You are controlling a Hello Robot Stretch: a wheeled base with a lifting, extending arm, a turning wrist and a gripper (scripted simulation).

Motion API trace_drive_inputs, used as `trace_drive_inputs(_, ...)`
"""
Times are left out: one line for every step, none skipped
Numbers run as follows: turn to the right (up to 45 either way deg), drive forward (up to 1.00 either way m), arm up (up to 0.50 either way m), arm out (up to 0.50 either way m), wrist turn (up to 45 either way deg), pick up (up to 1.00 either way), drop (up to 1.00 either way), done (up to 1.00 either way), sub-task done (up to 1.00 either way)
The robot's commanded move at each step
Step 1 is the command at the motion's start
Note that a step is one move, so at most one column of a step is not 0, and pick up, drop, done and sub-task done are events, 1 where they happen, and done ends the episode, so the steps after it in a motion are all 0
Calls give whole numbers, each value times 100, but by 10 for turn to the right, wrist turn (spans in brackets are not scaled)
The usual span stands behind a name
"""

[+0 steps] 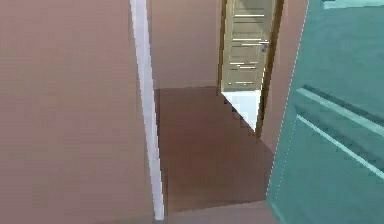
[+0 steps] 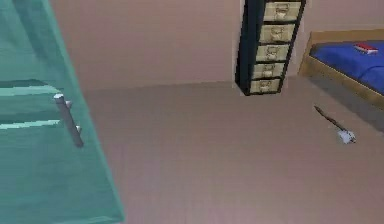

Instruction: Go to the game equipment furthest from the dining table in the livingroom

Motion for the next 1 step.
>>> trace_drive_inputs(30, 0, 0, 0, 0, 0, 0, 0, 0)
